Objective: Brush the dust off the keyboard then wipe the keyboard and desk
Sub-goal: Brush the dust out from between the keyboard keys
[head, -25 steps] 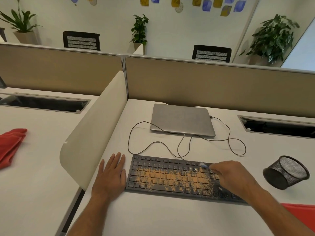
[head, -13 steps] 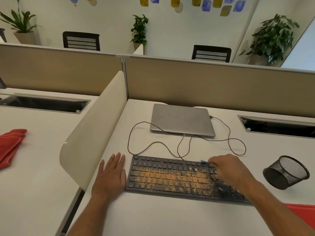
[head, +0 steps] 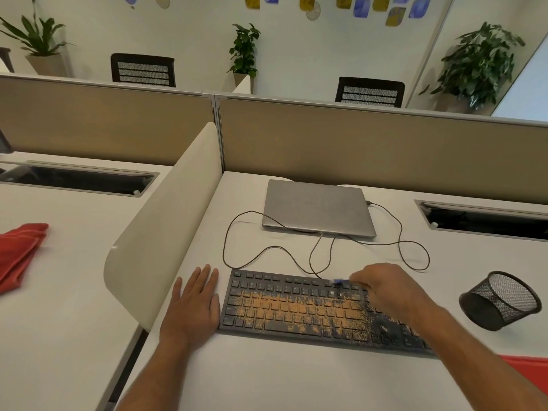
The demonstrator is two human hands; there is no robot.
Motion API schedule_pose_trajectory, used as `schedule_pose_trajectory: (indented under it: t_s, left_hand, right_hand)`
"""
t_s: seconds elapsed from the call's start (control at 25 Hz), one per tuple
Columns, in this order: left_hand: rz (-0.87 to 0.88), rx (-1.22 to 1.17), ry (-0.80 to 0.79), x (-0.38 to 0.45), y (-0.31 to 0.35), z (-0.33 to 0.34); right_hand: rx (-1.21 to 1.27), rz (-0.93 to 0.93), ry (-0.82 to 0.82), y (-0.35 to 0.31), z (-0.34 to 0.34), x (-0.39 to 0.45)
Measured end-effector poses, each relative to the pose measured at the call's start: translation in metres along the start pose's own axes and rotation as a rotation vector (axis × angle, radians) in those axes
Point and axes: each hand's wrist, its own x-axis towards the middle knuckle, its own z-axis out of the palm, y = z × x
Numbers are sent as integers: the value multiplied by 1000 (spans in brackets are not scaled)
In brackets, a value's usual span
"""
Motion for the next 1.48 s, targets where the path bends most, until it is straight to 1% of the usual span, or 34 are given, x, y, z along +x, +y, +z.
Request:
schedule_pose_trajectory:
  t_s: [0.12,0.2,0.32,0.36,0.4,0.48,0.56,0.6,0.68,0.76,0.8,0.92,0.96,1.0,1.08,1.12,1.16,1.24,1.28,1.32,1.4,1.48]
  left_hand:
    - [4,7,-2,0,0,0]
    - [3,-3,1,0,-1,0]
    - [1,-2,-4,0,-1,0]
    - [0,4,-8,0,0,-1]
    - [-1,9,-10,0,0,-1]
    - [-2,7,-7,0,1,-2]
    - [-6,-4,3,-1,2,-3]
    - [-5,-1,0,-1,2,-3]
    - [-2,7,-7,-1,2,-3]
    - [-3,2,-3,0,2,-3]
    - [-3,-2,-2,0,3,-3]
    - [-2,1,-16,0,3,-4]
    - [-2,10,-22,0,3,-5]
    - [-2,11,-22,0,3,-5]
    - [-4,1,-11,-1,3,-5]
    - [-4,0,-8,-2,3,-5]
    - [-4,1,-7,-2,3,-5]
    - [-3,9,-11,-1,3,-5]
    - [-2,15,-14,-1,3,-5]
    - [-2,17,-15,0,3,-5]
    - [0,14,-16,0,3,-5]
    - [2,11,-12,-1,3,-5]
  right_hand:
    - [-108,97,-51,12,-5,-6]
    - [-87,139,-36,22,-7,-10]
    - [84,142,164,29,-5,-13]
    - [110,140,193,28,-3,-15]
    - [107,140,177,26,0,-16]
    - [86,142,90,26,6,-22]
    - [133,141,70,29,6,-27]
    - [174,141,90,31,4,-30]
    - [228,127,186,31,1,-34]
    - [212,106,276,29,4,-35]
    - [192,108,278,28,7,-35]
    - [182,139,156,28,11,-36]
    - [203,143,152,29,8,-36]
    - [233,144,195,29,4,-36]
    - [245,139,333,30,2,-36]
    - [212,139,353,31,3,-35]
    - [162,144,325,31,5,-34]
    - [118,150,185,32,10,-33]
    - [143,137,153,33,11,-34]
    - [185,119,159,34,10,-35]
    - [273,97,238,34,6,-38]
    - [303,96,330,34,5,-40]
